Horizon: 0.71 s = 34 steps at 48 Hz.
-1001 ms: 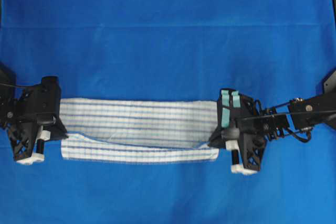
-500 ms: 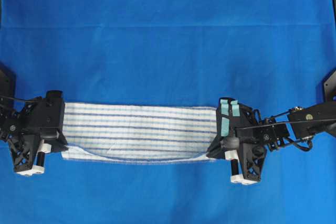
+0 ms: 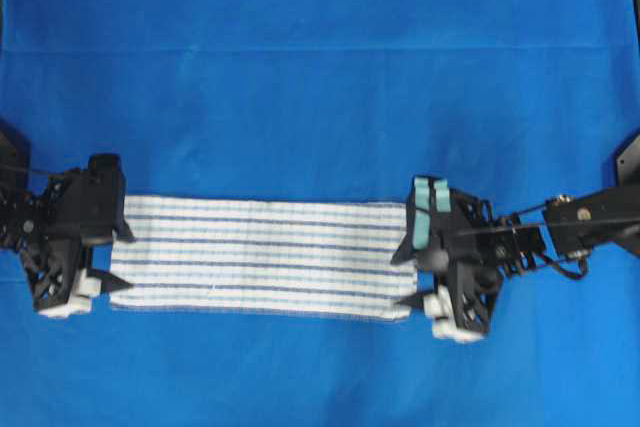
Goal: Fold the blue towel.
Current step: 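Lower the folded edge onto the near edge and release both grippers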
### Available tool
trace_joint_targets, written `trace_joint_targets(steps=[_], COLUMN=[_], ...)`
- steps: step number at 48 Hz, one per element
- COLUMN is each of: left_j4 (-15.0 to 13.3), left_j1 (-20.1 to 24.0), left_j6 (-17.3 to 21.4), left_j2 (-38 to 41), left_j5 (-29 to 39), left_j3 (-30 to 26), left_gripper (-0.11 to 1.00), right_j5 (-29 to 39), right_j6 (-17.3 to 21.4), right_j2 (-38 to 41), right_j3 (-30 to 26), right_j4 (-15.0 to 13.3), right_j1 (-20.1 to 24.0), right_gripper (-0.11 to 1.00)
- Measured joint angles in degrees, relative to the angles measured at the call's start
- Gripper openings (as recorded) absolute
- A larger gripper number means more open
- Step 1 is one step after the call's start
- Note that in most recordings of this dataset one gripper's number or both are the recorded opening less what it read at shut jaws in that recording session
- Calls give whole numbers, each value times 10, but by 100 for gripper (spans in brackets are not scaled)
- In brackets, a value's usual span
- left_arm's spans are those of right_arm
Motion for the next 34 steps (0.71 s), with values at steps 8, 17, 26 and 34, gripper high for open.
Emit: trace_joint_targets(steps=[8, 17, 26, 34], left_j4=[1, 2, 1, 2], left_j1=[64, 107, 133, 146], left_j6=[57, 99, 122, 124], left_j2=[-28, -33, -27, -11], left_j5=[4, 5, 5, 5], left_j3=[12, 16, 17, 26], left_gripper=[70, 70, 70, 70], right_j5=[21, 26, 30, 29], right_j6=[-3, -4, -4, -3], right_j2=[0, 0, 0, 13], right_j3=[0, 2, 6, 7], right_j4=[-8, -21, -26, -29], right_j1=[-53, -100, -118, -122], right_gripper=[62, 62, 62, 62])
